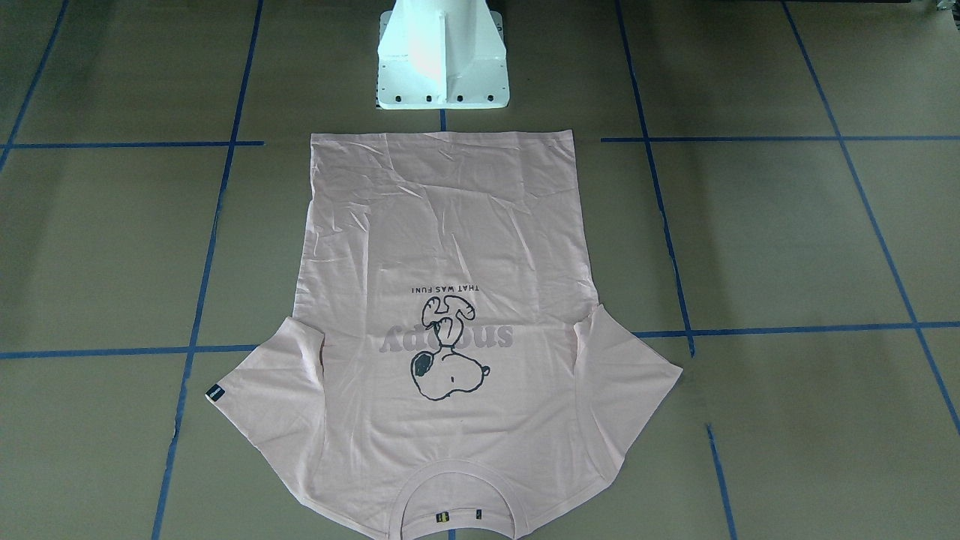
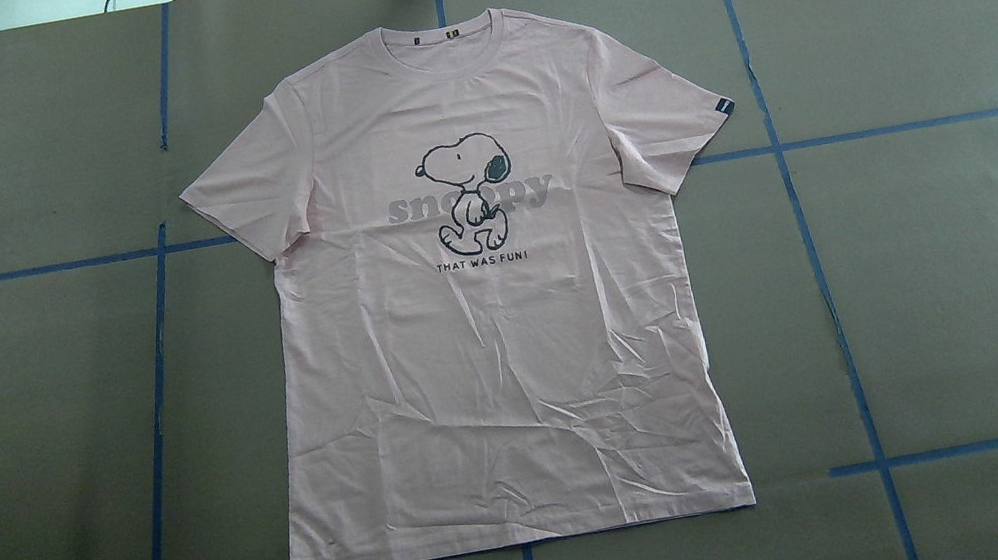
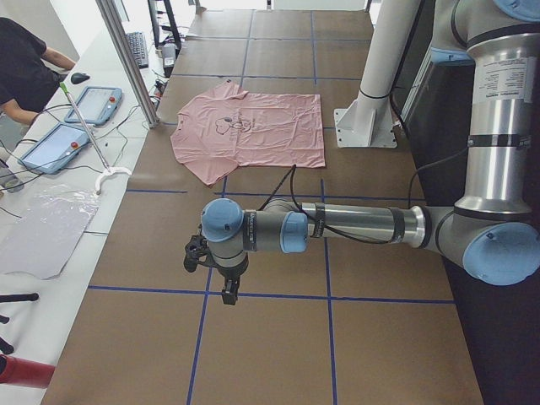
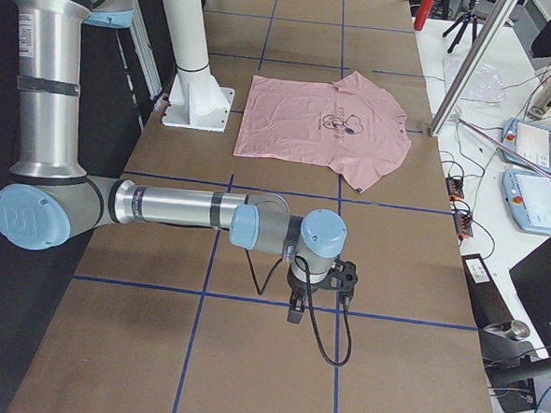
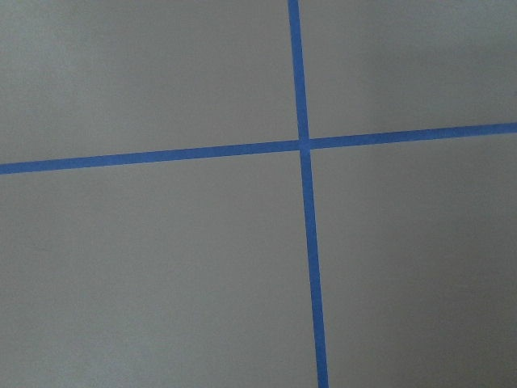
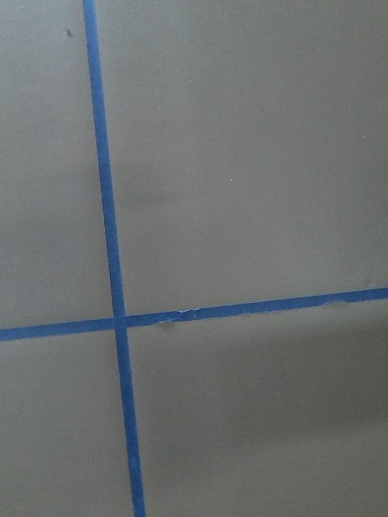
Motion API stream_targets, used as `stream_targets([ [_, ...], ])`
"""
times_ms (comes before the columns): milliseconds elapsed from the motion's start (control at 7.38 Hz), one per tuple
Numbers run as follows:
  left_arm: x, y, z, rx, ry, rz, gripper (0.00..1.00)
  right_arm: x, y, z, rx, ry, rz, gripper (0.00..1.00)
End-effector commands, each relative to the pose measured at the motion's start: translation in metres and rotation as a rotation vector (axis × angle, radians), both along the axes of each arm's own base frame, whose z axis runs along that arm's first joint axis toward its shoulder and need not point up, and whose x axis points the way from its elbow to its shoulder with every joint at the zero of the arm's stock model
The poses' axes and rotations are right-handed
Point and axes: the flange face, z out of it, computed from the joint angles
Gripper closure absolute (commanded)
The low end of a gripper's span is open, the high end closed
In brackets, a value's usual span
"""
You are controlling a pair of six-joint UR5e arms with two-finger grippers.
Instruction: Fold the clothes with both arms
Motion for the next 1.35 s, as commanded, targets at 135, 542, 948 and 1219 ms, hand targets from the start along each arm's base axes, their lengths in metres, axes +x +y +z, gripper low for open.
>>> stream_targets([
  [135,0.000,-0.001,-0.002,0.006,0.001,0.000,0.00,-0.003,-0.006,-0.007,0.004,-0.014,0.005,0.00],
  [542,0.002,-0.044,-0.066,0.235,0.010,0.004,0.00,-0.036,-0.066,-0.069,0.170,-0.036,-0.058,0.00],
  [948,0.073,-0.071,-0.092,0.530,0.100,0.115,0.00,-0.140,-0.130,-0.127,0.276,-0.102,-0.070,0.00],
  [1219,0.113,-0.106,-0.113,0.543,0.124,0.133,0.00,-0.257,-0.164,-0.165,0.287,-0.119,-0.032,0.00],
])
